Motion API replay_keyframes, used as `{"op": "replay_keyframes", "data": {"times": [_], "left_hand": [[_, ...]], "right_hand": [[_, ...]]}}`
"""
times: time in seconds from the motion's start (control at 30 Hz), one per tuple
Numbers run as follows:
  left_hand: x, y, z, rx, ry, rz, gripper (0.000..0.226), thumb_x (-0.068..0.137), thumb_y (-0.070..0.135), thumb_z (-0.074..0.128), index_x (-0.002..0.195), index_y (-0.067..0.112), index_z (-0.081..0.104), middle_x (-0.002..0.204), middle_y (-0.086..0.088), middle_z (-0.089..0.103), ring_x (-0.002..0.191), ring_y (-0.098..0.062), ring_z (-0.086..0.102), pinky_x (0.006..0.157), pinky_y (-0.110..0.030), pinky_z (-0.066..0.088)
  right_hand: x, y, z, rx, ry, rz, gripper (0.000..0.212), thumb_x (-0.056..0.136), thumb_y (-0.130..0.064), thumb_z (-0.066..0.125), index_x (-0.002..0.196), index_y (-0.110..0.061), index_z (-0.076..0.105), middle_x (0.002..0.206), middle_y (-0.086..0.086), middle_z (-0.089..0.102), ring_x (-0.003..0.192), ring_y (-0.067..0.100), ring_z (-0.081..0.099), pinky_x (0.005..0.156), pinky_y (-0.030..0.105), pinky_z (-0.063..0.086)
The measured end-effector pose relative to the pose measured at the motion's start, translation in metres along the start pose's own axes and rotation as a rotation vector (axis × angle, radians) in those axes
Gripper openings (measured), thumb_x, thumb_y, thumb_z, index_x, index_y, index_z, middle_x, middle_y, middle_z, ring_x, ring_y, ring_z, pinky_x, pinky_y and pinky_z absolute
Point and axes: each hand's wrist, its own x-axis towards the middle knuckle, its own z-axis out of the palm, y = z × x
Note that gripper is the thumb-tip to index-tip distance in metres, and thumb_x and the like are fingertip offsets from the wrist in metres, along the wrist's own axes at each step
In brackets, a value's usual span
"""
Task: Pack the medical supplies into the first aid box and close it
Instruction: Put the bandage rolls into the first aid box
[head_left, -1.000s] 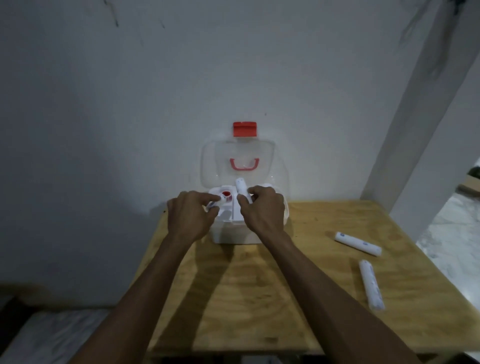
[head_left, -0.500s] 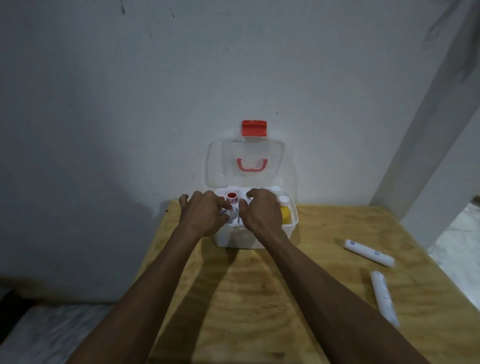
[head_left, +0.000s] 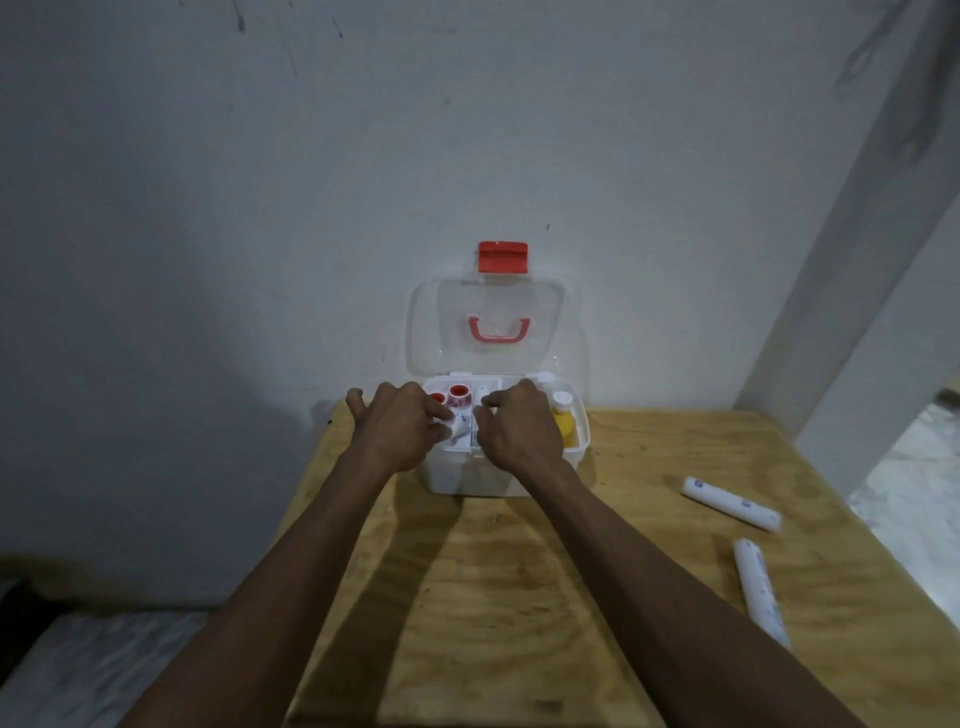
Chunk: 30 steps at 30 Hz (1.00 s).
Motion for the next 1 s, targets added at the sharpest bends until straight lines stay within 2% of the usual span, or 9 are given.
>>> {"op": "replay_keyframes", "data": {"times": [0.47,0.57,0.7,0.77,0.83,0.9,1.0], "left_hand": [[-0.010,0.002,-0.003,-0.086,0.040,-0.027,0.032,0.089,0.046,0.062,0.118,0.035,0.067,0.134,0.002,0.060,0.126,-0.024,0.048,0.105,-0.051,0.023],[-0.019,0.012,-0.008,-0.154,0.136,-0.011,0.030,0.088,0.044,0.065,0.114,0.032,0.070,0.126,0.003,0.065,0.123,-0.023,0.051,0.101,-0.047,0.025],[-0.036,0.039,-0.018,-0.311,0.373,0.082,0.026,0.086,0.040,0.068,0.107,0.026,0.075,0.108,0.000,0.074,0.102,-0.020,0.066,0.094,-0.033,0.035],[-0.044,0.054,-0.018,-0.412,0.426,0.134,0.026,0.084,0.039,0.070,0.105,0.025,0.075,0.100,0.001,0.076,0.093,-0.019,0.068,0.093,-0.039,0.048],[-0.052,0.076,-0.014,-0.487,0.438,0.179,0.023,0.084,0.036,0.070,0.104,0.025,0.075,0.092,0.005,0.075,0.089,-0.019,0.066,0.086,-0.041,0.052],[-0.062,0.103,-0.006,-0.512,0.420,0.217,0.022,0.084,0.034,0.071,0.103,0.024,0.075,0.089,0.007,0.074,0.089,-0.018,0.064,0.086,-0.039,0.049],[-0.071,0.143,0.012,-0.575,0.306,0.255,0.025,0.081,0.035,0.071,0.102,0.022,0.075,0.085,0.006,0.074,0.084,-0.015,0.064,0.085,-0.035,0.049]], "right_hand": [[-0.003,0.009,-0.009,0.143,0.050,-0.005,0.034,0.093,-0.031,0.059,0.121,-0.015,0.067,0.129,0.011,0.062,0.115,0.024,0.059,0.094,0.033,0.047],[-0.009,0.016,-0.022,0.177,0.084,0.000,0.033,0.092,-0.033,0.060,0.119,-0.017,0.068,0.124,0.010,0.065,0.108,0.023,0.063,0.092,0.035,0.051],[-0.021,0.040,-0.054,0.197,0.120,0.006,0.033,0.092,-0.032,0.060,0.120,-0.017,0.067,0.117,0.008,0.065,0.105,0.021,0.062,0.087,0.028,0.045],[-0.027,0.058,-0.073,0.204,0.138,0.019,0.032,0.092,-0.032,0.060,0.119,-0.018,0.068,0.111,0.008,0.065,0.102,0.020,0.061,0.083,0.026,0.040],[-0.034,0.081,-0.093,0.195,0.172,0.032,0.029,0.091,-0.032,0.061,0.116,-0.019,0.070,0.103,0.005,0.068,0.097,0.017,0.061,0.081,0.023,0.037],[-0.041,0.107,-0.113,0.167,0.209,0.057,0.027,0.090,-0.031,0.063,0.112,-0.018,0.072,0.096,0.003,0.071,0.091,0.015,0.062,0.081,0.023,0.038],[-0.051,0.148,-0.140,0.142,0.205,0.097,0.025,0.087,-0.025,0.067,0.108,-0.013,0.074,0.090,0.004,0.073,0.079,0.012,0.061,0.079,0.022,0.044]]}}
